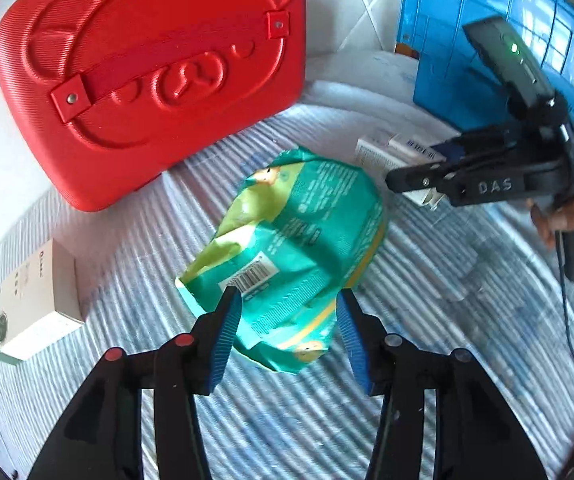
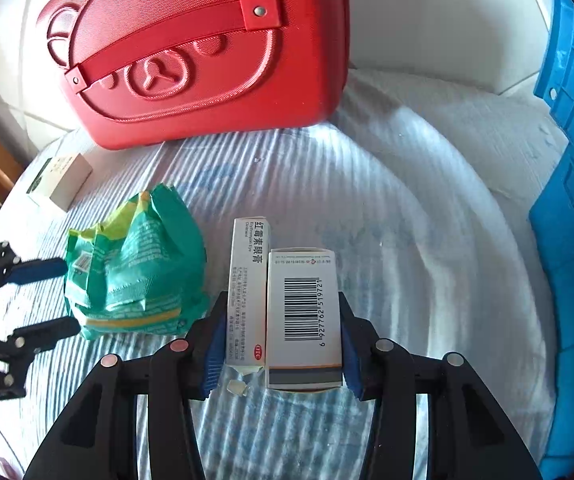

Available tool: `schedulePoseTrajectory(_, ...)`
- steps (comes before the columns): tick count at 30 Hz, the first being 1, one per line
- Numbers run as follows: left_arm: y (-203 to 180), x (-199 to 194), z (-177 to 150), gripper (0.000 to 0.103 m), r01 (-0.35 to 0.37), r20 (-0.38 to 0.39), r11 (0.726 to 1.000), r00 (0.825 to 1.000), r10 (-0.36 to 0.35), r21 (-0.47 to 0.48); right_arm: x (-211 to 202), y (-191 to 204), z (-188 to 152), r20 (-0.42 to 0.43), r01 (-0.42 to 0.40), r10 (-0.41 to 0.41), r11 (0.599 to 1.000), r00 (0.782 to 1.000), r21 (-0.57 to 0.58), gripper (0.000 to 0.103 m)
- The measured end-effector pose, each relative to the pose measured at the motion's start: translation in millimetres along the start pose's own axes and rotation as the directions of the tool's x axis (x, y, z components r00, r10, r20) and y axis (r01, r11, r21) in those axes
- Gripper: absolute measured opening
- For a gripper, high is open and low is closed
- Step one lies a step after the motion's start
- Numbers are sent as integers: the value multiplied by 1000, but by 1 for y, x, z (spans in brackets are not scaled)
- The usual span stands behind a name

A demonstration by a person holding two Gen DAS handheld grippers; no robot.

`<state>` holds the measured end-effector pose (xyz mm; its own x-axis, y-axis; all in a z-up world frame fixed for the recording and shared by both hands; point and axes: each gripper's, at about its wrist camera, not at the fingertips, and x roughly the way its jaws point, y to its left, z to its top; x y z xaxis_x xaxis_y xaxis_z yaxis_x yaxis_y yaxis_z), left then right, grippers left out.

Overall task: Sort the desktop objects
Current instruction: 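Grasp the green wipes pack with left gripper while right gripper grasps two white medicine boxes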

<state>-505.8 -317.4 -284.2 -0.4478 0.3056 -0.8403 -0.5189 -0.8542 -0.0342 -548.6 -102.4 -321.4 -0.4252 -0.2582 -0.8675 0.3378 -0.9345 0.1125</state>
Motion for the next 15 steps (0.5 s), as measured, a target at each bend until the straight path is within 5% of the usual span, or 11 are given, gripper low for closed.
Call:
schedulePoseTrajectory(2,-3,6,4,54,10,-17,999,1000,-10,37,3,1,0,-8,11,-11,1000,1000,-7,47)
schedulePoseTrajectory(5,-10,20,11,75,18,-47,996,999,-14,87,10,1,2,-29,9,-9,1000,1000,9,50)
schedulePoseTrajectory(8,-17,32,19,85,-16,-59,995,998,22,96,9,-1,1,-20,12,-11,1000,1000,19,60)
schedulePoseTrajectory(11,-22,30,15,85,-59,-48,995,997,63,83,3,-4,1,-7,2,-2,1000,1000,24,68)
schedulePoseTrajectory(15,-8,15,9,59,-70,-19,998,997,70,-3,3,-10,0,-19,-14,15,999,1000,44,68)
